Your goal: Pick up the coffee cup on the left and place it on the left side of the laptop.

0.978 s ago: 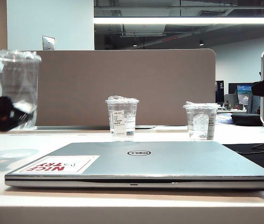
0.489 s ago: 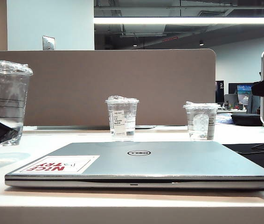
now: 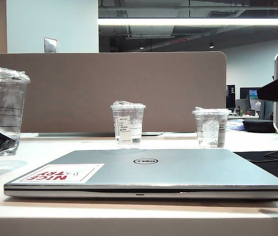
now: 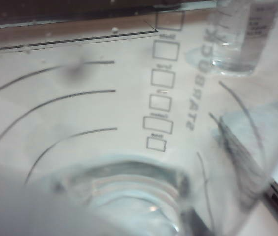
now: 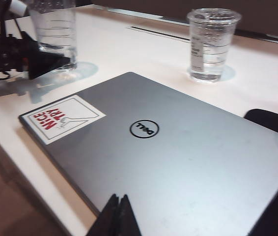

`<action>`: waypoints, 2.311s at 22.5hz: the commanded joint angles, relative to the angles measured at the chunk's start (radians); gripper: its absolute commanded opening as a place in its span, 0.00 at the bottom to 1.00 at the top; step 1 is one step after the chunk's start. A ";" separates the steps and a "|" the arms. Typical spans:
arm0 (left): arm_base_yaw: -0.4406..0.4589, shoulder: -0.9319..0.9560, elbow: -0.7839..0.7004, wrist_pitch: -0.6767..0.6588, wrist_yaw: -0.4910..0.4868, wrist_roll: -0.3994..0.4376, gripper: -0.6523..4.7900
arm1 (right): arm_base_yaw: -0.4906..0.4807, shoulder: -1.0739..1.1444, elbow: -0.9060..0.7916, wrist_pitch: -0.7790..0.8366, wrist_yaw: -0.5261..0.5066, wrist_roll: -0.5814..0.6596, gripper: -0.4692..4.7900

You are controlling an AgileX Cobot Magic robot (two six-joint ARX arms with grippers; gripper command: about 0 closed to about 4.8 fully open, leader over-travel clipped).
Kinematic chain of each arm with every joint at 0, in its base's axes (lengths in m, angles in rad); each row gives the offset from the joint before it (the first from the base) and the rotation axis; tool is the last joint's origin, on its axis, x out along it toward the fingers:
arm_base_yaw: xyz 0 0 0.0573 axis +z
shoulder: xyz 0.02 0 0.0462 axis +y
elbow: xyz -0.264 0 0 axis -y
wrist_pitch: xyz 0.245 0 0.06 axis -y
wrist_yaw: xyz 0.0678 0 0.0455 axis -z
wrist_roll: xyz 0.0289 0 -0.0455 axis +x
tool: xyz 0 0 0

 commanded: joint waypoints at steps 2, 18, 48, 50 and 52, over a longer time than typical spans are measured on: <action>-0.001 0.021 0.003 0.038 0.065 -0.019 0.62 | 0.016 0.001 -0.004 0.018 0.002 0.000 0.08; 0.000 0.131 0.061 0.038 0.111 -0.021 0.62 | 0.016 0.001 -0.004 0.018 0.002 0.000 0.08; 0.002 0.060 -0.049 0.035 0.136 -0.014 0.87 | 0.016 0.000 -0.004 0.018 0.002 0.000 0.08; 0.002 0.024 -0.069 0.035 0.130 -0.014 0.87 | 0.017 0.000 -0.004 0.018 0.002 0.000 0.08; 0.002 -0.039 -0.106 0.035 0.126 -0.015 0.87 | 0.017 0.000 -0.004 0.018 0.002 0.000 0.08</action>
